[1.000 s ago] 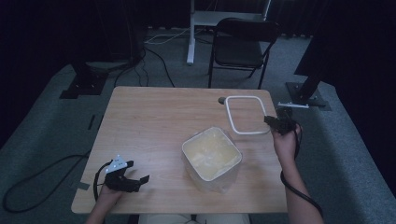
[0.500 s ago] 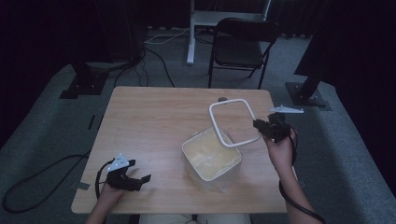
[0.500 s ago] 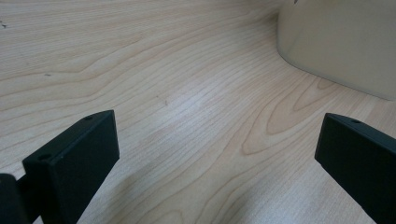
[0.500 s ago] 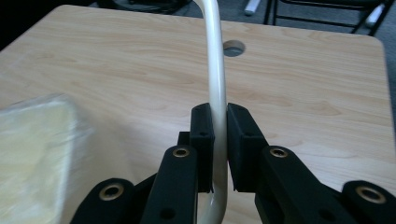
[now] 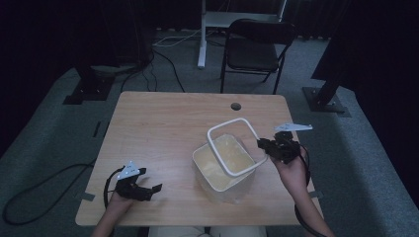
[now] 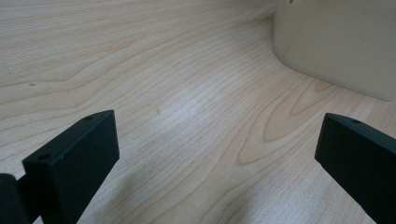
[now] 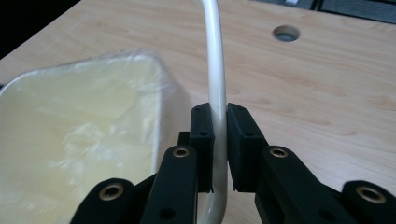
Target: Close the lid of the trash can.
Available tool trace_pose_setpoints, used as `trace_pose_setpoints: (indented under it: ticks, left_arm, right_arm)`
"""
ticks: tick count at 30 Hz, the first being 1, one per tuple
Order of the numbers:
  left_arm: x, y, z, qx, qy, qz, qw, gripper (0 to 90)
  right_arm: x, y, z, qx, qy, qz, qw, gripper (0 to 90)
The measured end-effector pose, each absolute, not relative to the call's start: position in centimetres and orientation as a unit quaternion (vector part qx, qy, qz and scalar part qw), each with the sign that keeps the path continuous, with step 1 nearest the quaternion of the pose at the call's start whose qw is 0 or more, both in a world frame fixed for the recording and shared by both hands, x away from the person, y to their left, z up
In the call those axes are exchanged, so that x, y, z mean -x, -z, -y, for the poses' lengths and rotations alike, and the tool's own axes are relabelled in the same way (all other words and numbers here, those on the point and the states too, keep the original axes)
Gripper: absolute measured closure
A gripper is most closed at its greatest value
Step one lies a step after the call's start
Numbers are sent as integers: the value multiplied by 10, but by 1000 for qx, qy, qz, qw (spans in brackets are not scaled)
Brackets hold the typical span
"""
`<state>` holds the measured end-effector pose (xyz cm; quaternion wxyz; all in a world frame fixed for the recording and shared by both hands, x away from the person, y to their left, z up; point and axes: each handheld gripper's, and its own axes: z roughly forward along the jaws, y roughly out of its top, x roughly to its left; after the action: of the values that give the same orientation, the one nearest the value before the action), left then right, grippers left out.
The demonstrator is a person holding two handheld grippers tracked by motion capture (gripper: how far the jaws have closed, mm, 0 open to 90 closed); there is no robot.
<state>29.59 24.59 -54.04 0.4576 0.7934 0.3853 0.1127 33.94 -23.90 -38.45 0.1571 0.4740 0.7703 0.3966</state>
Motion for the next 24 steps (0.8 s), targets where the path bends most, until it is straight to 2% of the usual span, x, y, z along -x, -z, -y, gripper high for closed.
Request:
trace_pose_setpoints:
  ticks: [11, 15, 24]
  left_arm:
    - [-296, 540, -246, -794, -112, -384, 457, 5]
    - [-296, 540, -245, -796, -112, -383, 456, 5]
    - [-296, 541, -244, -797, -113, -382, 454, 5]
  right_arm:
    - [-335, 397, 218, -457, -379, -793, 132, 817]
    - [-335, 401, 213, -460, -369, -796, 136, 816]
    - [-331, 399, 215, -462, -386, -790, 117, 814]
